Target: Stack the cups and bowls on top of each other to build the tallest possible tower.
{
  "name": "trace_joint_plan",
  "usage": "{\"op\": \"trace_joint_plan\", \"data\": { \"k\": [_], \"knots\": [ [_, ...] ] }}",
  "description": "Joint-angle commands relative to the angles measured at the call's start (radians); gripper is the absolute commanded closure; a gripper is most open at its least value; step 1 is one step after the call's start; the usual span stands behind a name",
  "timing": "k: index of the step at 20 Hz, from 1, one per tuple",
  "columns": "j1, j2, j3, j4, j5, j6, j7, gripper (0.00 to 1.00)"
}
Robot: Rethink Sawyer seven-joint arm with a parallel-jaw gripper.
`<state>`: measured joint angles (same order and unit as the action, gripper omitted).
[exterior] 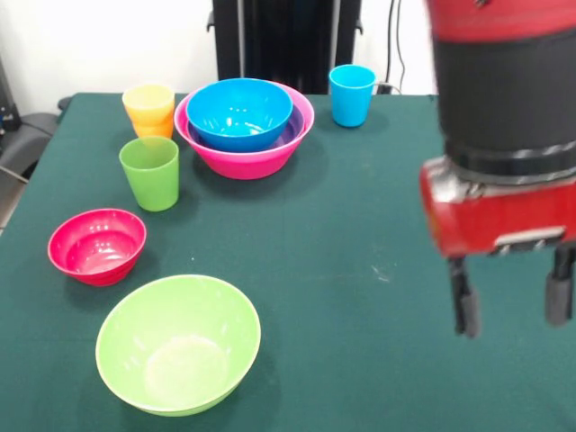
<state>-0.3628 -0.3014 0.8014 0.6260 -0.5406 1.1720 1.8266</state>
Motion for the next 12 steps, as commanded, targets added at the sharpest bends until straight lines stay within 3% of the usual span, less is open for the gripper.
{"op": "trace_joint_plan", "data": {
  "k": [1, 5, 12],
  "knots": [
    [-0.006, 0.066, 0.016, -0.141, -0.074, 0.072, -0.261, 0.0],
    [-0.053, 0.02, -0.027, 0.007, -0.016, -0.008, -0.251, 0.0],
    [-0.145, -0.03, -0.033, 0.255, 0.023, -0.216, -0.239, 0.0]
  ]
}}
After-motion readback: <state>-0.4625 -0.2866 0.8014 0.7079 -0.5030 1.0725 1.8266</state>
